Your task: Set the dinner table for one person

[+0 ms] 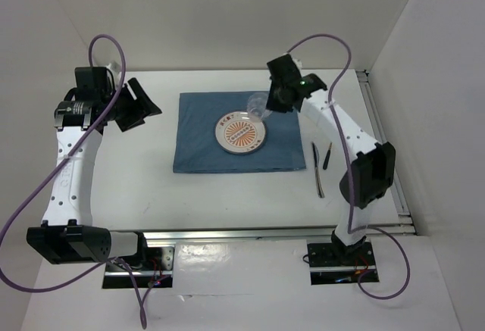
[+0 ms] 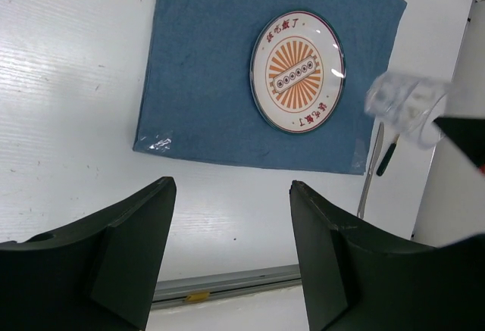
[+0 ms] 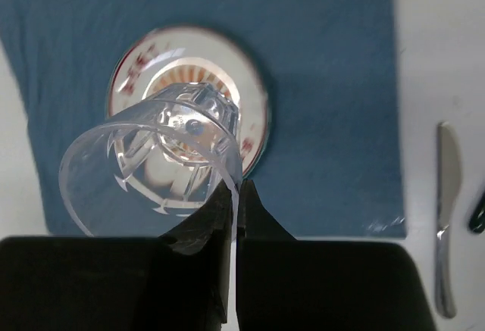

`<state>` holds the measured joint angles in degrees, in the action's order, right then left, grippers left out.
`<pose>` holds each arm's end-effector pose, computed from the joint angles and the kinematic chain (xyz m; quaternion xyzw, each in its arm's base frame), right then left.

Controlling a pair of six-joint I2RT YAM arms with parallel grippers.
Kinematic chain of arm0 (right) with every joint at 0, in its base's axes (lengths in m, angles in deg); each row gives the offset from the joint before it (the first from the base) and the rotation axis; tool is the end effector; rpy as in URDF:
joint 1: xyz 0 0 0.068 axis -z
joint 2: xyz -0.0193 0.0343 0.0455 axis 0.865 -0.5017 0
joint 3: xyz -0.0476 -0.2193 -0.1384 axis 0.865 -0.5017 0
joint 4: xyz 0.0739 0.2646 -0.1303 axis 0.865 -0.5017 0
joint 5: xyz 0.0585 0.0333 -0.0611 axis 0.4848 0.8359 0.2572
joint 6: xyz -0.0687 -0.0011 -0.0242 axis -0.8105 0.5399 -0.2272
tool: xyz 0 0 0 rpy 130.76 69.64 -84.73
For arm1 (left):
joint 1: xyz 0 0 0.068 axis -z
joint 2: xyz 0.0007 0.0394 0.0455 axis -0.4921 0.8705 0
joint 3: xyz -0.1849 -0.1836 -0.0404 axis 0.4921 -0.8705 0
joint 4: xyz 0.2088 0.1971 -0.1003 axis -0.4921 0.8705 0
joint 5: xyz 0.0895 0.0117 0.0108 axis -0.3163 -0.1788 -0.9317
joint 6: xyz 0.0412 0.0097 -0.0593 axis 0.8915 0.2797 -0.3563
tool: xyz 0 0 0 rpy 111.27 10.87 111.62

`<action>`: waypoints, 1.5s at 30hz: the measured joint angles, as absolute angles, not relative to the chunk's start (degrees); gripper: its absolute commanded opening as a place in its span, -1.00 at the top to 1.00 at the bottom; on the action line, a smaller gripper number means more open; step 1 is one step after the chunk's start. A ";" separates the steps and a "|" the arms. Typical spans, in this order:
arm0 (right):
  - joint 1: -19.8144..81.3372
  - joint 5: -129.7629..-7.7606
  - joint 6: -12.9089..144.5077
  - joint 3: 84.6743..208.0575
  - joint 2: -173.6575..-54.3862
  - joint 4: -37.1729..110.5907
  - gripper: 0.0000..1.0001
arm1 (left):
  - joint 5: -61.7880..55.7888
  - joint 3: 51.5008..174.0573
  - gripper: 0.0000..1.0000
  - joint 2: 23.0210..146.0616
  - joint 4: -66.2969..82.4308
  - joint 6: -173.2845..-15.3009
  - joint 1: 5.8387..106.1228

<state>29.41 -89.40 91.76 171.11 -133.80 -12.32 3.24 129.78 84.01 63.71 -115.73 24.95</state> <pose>0.3894 0.2133 0.3190 0.0573 0.9330 0.0871 0.3444 0.3228 0.0104 0.4051 -0.2373 0.8660 -0.2151 0.3840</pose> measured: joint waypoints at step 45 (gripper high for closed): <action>50.30 -84.13 85.99 204.75 -171.83 -12.50 0.91 | 0.57 128.38 -0.50 87.79 62.92 -114.29 24.95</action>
<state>50.30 -84.13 85.99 204.75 -171.83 -12.50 0.57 128.38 87.79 62.92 -114.29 24.95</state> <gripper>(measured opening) 0.031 0.751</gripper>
